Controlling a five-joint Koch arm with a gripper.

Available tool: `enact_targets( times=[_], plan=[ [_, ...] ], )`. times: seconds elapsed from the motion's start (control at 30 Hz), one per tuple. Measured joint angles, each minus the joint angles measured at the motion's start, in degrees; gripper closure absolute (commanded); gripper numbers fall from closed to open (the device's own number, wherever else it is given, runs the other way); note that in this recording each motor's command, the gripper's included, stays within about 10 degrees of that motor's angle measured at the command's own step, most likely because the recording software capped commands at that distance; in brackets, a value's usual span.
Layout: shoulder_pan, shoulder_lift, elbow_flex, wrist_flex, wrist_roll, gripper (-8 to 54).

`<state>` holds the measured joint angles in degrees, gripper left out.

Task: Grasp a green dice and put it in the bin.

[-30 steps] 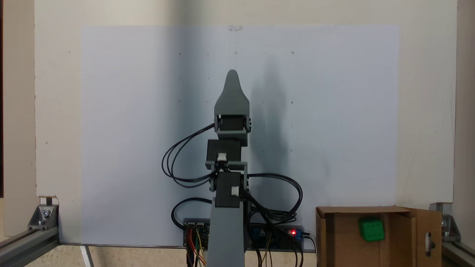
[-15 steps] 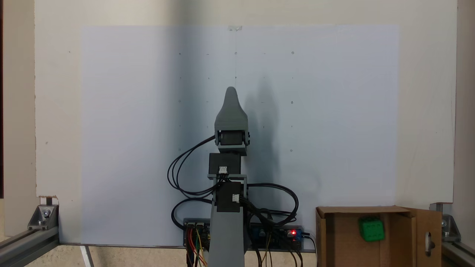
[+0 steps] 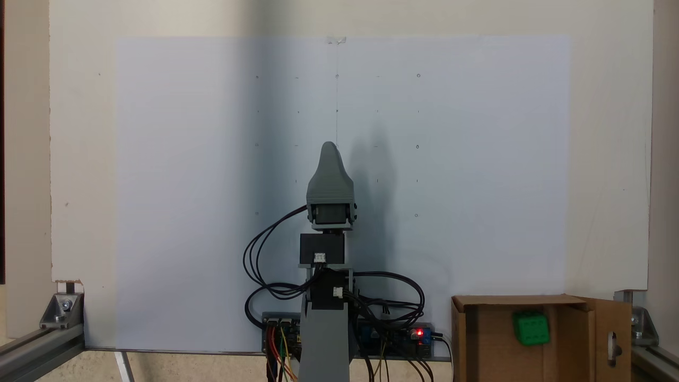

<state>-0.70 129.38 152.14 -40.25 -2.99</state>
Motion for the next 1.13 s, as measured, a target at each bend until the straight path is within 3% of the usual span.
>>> enact_targets(
  times=[0.3,1.13],
  plan=[
    [0.0,0.0,0.4,-14.4,0.0,0.8],
    [0.0,0.0,0.4,-14.8,0.0,1.1]
  ],
)
